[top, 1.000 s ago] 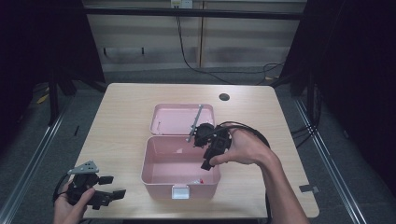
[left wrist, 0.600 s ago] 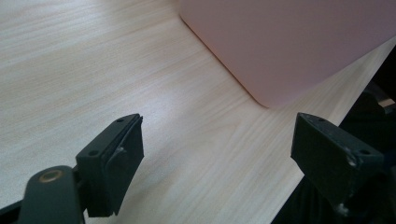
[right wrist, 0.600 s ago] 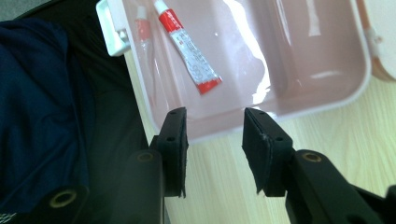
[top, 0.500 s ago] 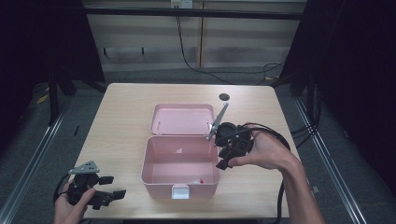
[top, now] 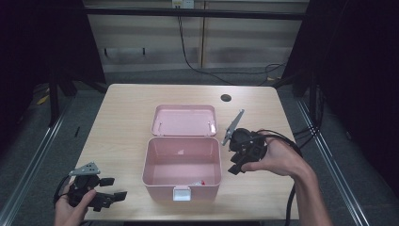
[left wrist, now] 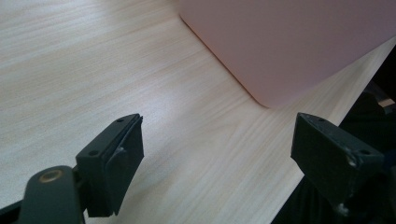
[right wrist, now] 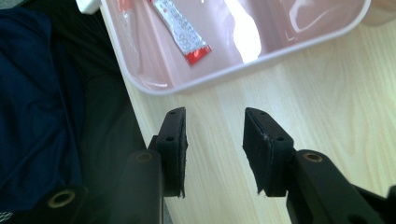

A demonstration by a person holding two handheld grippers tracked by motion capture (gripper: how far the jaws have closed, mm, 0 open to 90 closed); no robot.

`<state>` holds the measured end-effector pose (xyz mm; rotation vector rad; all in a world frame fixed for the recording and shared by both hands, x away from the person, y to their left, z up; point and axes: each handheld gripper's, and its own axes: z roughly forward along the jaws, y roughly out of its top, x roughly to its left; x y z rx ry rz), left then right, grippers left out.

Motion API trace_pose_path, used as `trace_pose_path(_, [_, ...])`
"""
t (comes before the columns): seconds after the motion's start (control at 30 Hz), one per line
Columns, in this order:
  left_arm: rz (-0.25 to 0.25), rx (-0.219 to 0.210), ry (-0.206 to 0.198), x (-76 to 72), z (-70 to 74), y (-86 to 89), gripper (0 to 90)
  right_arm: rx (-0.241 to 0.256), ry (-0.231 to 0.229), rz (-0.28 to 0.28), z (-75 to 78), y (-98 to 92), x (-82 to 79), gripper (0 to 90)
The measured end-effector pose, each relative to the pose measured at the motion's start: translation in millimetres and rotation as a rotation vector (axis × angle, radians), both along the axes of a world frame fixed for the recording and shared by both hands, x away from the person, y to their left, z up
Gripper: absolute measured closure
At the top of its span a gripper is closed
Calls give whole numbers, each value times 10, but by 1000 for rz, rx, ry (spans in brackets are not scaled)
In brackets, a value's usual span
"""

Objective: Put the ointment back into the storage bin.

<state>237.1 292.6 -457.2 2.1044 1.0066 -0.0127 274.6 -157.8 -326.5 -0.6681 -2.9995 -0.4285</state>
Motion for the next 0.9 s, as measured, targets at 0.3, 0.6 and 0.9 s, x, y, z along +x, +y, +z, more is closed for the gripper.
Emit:
trace_pose_path(0.3, [6, -5, 3, -7, -2, 10, 166, 6, 5, -44, -172, -242, -46, 602])
trace_pose_path(0.6, [2, -3, 2, 1, 1, 6, 166, 7, 36, -82, -466, -400, -106, 598])
trace_pose_path(0.9, [4, -3, 2, -3, 0, 9, 166, 31, 15, -127, -742, -532, -143, 563])
